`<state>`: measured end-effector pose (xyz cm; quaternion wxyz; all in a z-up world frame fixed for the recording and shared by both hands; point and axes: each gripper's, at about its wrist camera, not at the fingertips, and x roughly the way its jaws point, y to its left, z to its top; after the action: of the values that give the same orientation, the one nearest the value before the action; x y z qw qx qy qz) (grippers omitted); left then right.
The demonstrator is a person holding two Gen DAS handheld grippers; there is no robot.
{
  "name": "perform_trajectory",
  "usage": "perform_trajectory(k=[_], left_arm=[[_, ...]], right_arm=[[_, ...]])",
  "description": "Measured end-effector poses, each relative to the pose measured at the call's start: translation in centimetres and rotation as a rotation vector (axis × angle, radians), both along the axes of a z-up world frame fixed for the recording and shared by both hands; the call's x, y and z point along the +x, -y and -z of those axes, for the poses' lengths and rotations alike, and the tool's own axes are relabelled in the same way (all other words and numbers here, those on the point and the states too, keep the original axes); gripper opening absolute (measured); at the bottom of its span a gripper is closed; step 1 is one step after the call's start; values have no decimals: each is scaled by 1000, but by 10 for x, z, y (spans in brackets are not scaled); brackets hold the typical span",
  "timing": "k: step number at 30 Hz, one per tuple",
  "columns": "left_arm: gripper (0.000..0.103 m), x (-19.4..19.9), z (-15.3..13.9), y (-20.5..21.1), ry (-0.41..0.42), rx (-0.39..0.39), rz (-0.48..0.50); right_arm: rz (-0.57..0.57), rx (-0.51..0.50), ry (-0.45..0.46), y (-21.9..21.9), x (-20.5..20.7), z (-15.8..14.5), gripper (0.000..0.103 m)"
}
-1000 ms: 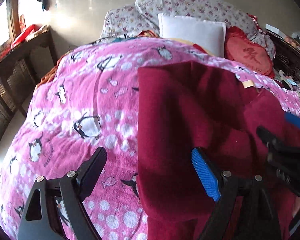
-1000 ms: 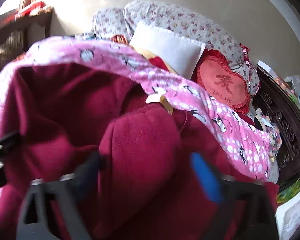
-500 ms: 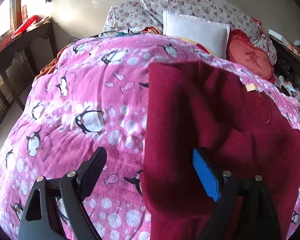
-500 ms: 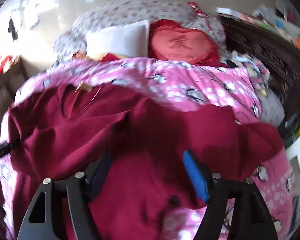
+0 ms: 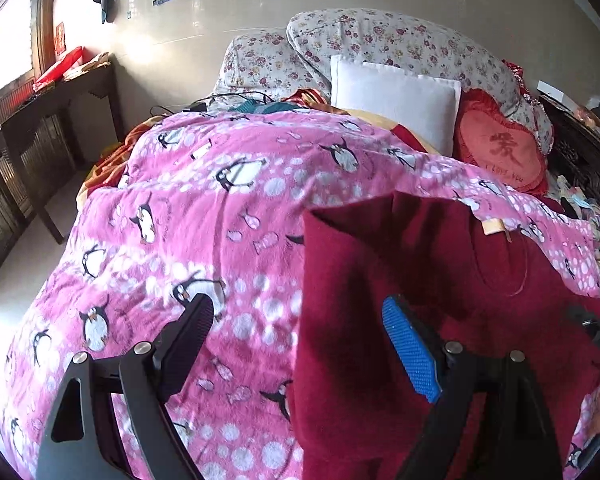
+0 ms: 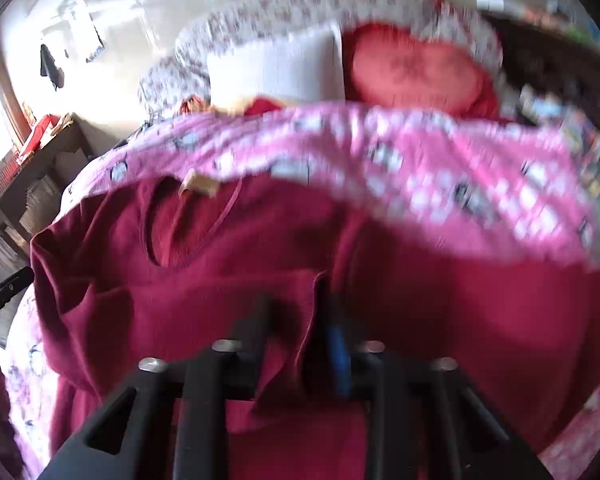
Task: Fold small clothes
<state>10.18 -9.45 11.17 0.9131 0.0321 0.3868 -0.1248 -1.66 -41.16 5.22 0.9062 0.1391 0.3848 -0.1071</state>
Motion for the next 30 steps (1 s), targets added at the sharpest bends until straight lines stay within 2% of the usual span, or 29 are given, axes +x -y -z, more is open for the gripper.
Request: perform_trajectory(k=[1, 2, 5, 8, 11, 13, 17, 19, 20, 21, 23, 27, 29, 30], left_arm=[[86, 1, -3, -2, 8, -4, -7], [86, 2, -5, -4, 17, -9, -17], [86, 7, -8, -4, 21, -21, -27], [86, 8, -1, 7, 10, -16, -11], [86, 8, 8, 23, -1, 7, 14], [86, 10, 16, 34, 7, 52, 15], [86, 34, 36, 53, -9, 126, -10], [87, 48, 46, 56, -33, 135, -26], [88, 52, 48, 55, -41, 123, -31], [89, 53, 48, 54, -41, 107, -34], [89, 51, 45, 51, -37, 98, -32], [89, 36, 41, 47, -32, 101, -15], [89, 28, 41, 46, -33, 100, -5], [89, 24, 41, 45, -31, 106, -5]], right_arm=[[3, -9, 29, 1, -5, -9, 5], [42, -61, 101, 5, -17, -28, 5], [146, -177, 159, 18, -29, -44, 5], [147, -149, 108, 28, -24, -28, 6], [186, -160, -9, 34, -17, 3, 6], [185, -140, -21, 37, -17, 10, 6], [200, -191, 0, 29, -21, 9, 6], [229, -239, -13, 34, -22, 7, 15], [236, -244, -39, 40, -20, 9, 26], [235, -223, -53, 44, -23, 10, 29], [232, -147, -8, 42, -43, 1, 29], [159, -112, 56, 22, -66, -15, 29], [80, -112, 11, 7, -62, -3, 29], [53, -139, -53, -4, -59, 10, 29]])
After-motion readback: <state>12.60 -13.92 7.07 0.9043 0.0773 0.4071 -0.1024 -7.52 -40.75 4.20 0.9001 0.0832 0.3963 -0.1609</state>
